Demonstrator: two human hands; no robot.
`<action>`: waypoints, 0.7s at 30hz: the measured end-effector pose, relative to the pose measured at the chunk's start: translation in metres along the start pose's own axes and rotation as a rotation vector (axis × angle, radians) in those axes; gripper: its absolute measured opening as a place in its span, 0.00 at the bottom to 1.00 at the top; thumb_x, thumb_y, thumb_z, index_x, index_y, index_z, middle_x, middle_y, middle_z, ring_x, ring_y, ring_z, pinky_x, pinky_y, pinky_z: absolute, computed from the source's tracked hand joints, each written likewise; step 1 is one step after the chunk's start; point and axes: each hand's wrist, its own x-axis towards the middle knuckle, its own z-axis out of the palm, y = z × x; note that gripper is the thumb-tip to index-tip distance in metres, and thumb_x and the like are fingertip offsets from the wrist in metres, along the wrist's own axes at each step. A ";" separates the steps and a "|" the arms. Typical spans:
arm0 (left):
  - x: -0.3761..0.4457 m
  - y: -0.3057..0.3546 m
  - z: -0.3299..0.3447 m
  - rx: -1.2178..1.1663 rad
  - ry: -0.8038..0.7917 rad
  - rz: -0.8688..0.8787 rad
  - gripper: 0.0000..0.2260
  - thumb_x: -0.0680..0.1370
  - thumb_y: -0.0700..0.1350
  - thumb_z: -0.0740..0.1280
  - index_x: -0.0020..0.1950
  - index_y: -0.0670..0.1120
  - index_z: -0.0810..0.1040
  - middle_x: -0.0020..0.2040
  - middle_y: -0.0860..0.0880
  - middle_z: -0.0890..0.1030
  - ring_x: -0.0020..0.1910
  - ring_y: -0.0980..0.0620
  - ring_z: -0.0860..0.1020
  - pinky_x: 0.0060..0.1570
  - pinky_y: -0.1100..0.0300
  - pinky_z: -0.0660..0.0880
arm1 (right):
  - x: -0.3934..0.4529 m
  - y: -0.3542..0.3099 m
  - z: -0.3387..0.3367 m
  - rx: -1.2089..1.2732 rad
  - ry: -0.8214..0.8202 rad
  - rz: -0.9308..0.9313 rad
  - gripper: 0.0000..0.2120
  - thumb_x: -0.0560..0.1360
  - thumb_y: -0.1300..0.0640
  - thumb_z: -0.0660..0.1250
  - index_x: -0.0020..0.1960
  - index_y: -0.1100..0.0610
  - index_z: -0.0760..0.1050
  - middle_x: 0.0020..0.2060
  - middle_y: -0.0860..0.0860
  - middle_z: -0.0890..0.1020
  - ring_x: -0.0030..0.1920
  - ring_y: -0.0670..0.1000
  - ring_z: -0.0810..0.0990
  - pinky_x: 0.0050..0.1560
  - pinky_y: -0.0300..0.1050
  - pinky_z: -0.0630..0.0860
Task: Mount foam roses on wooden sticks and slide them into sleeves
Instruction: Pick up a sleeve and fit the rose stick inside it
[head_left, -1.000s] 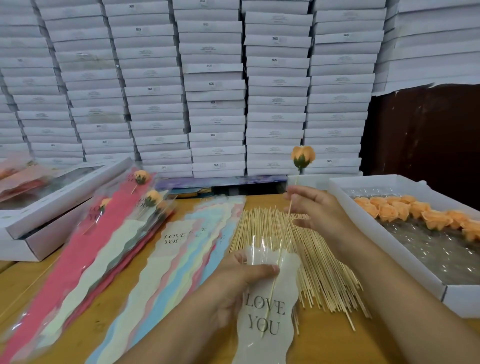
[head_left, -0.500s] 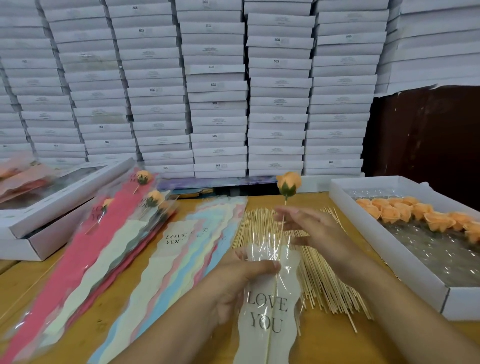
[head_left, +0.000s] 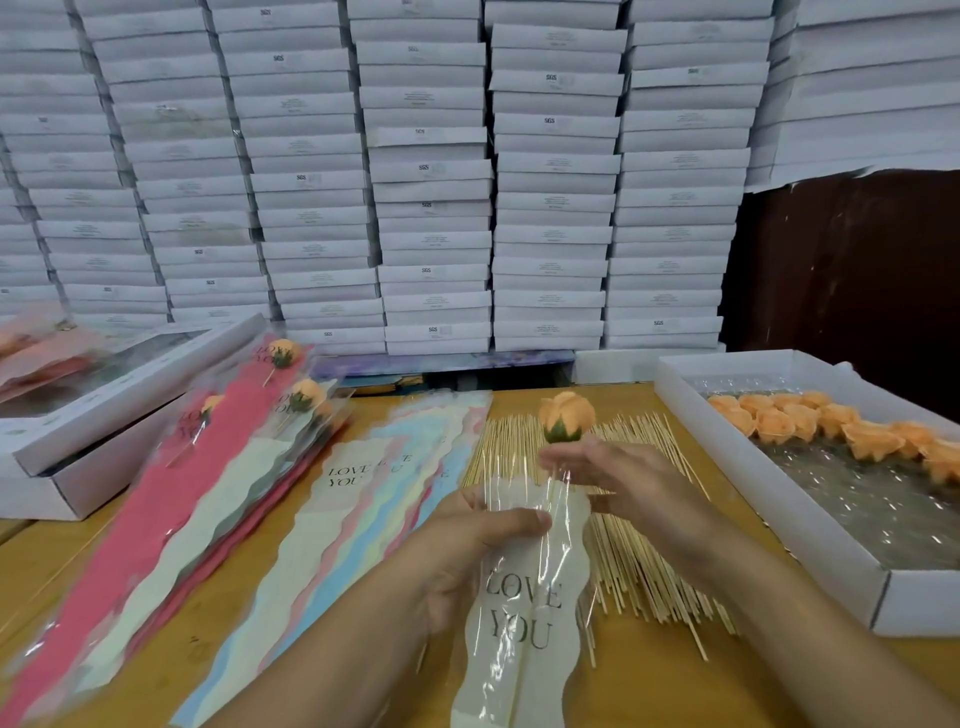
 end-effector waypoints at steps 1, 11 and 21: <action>-0.001 0.000 0.001 0.004 0.011 -0.004 0.06 0.70 0.36 0.78 0.43 0.44 0.86 0.46 0.38 0.86 0.40 0.43 0.85 0.41 0.50 0.84 | 0.001 -0.002 -0.003 0.028 0.049 -0.012 0.18 0.76 0.39 0.62 0.55 0.46 0.84 0.56 0.41 0.84 0.59 0.42 0.81 0.57 0.44 0.76; -0.004 -0.003 0.005 0.034 -0.089 -0.059 0.24 0.65 0.38 0.78 0.59 0.34 0.79 0.53 0.34 0.84 0.49 0.38 0.84 0.53 0.44 0.81 | 0.017 -0.012 -0.026 -0.016 0.190 0.015 0.11 0.76 0.54 0.71 0.57 0.47 0.81 0.50 0.45 0.86 0.52 0.45 0.84 0.52 0.44 0.81; -0.004 -0.001 0.007 0.006 -0.021 -0.003 0.30 0.66 0.42 0.80 0.64 0.32 0.77 0.53 0.35 0.84 0.46 0.42 0.82 0.52 0.50 0.79 | 0.010 0.000 -0.005 -0.077 0.090 -0.028 0.08 0.73 0.61 0.74 0.51 0.53 0.84 0.46 0.46 0.87 0.49 0.45 0.85 0.52 0.41 0.79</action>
